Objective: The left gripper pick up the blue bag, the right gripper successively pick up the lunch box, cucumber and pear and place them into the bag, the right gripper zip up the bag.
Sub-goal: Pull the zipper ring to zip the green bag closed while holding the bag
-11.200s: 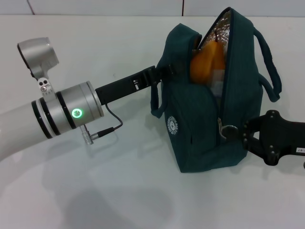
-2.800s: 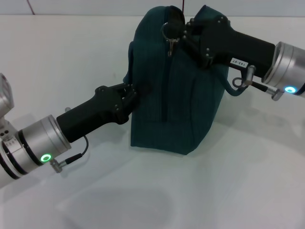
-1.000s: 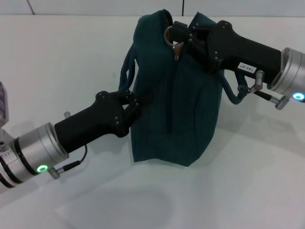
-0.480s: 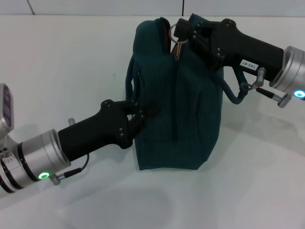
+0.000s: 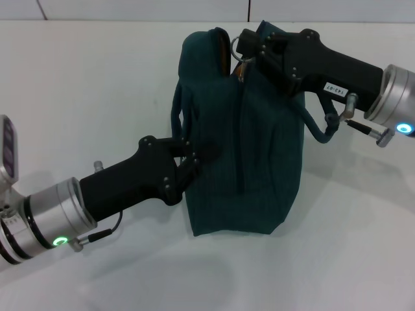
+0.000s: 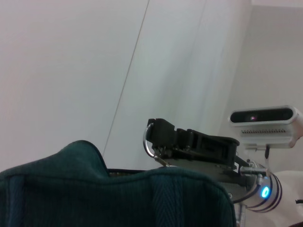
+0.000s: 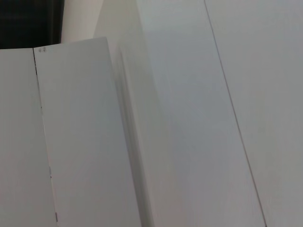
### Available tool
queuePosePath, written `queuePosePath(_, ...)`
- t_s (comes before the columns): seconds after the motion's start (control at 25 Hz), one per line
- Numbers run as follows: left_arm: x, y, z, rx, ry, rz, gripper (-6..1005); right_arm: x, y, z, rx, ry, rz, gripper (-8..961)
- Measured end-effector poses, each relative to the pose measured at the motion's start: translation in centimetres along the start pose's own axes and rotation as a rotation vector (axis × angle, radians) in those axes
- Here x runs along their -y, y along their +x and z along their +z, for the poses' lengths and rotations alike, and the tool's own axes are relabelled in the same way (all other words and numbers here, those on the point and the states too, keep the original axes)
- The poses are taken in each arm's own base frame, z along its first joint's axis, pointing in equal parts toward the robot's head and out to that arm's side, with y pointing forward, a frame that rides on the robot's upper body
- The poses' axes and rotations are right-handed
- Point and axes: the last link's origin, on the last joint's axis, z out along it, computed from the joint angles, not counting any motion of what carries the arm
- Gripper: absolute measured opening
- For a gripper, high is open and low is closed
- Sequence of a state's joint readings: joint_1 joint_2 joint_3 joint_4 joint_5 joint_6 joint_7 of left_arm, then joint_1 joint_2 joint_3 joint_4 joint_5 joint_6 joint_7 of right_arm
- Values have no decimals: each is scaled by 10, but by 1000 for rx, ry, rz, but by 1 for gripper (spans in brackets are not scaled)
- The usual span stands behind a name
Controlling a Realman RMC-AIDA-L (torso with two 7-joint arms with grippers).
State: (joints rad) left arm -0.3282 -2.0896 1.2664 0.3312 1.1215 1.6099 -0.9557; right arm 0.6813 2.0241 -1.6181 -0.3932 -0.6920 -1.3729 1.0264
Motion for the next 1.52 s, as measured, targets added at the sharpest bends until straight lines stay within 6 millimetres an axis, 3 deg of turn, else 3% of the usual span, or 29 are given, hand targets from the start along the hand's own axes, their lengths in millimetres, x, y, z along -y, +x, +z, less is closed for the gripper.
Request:
queuePosePath(0.64,10,0,6,17,46,7,78,-6,4,1,-7,-26,15,50)
queuePosePath(1.08,15,3,3,-27,97,-14,86,-9,9,-16,6,-7,39,52)
queuePosePath(1.32,17,3,3,-24,106,-43,155,-8,9,-18,7,-3,41,53)
queuePosePath(1.52,14,3,0,-40,104,-51,287,-8,8,-18,8,-1,39,53)
